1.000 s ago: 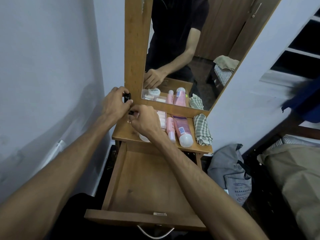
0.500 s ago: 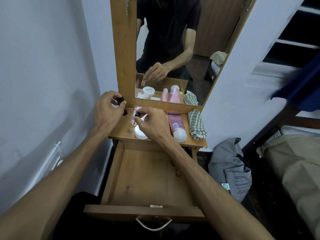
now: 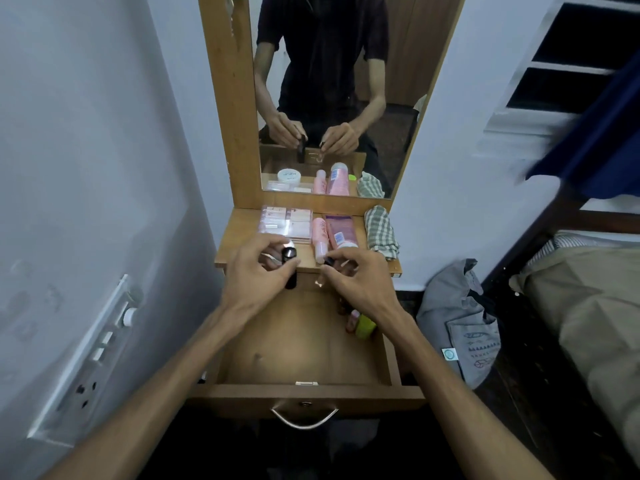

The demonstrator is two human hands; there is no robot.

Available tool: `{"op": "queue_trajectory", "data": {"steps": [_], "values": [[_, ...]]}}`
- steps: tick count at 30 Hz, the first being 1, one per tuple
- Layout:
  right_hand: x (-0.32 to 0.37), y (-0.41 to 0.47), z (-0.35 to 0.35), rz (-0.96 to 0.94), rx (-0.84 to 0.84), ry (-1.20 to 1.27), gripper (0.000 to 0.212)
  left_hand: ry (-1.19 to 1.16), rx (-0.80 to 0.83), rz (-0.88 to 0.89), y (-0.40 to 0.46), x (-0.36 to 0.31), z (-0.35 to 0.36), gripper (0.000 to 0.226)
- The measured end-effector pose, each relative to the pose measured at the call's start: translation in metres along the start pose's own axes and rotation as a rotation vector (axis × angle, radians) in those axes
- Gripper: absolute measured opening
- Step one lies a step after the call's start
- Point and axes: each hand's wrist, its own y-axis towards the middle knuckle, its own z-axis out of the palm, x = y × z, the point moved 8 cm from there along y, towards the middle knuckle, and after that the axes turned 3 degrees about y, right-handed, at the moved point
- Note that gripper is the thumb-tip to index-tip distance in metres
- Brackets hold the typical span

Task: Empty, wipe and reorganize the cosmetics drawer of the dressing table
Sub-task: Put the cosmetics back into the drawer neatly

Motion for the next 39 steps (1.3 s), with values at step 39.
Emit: {"op": "queue_trajectory", "data": {"steps": [39], "values": [[-0.067, -0.07, 0.007, 0.089, 0.196, -0.49, 0.025, 0.086, 0.404, -0.192, -0.058, 0.025, 0.154, 0.029]]}}
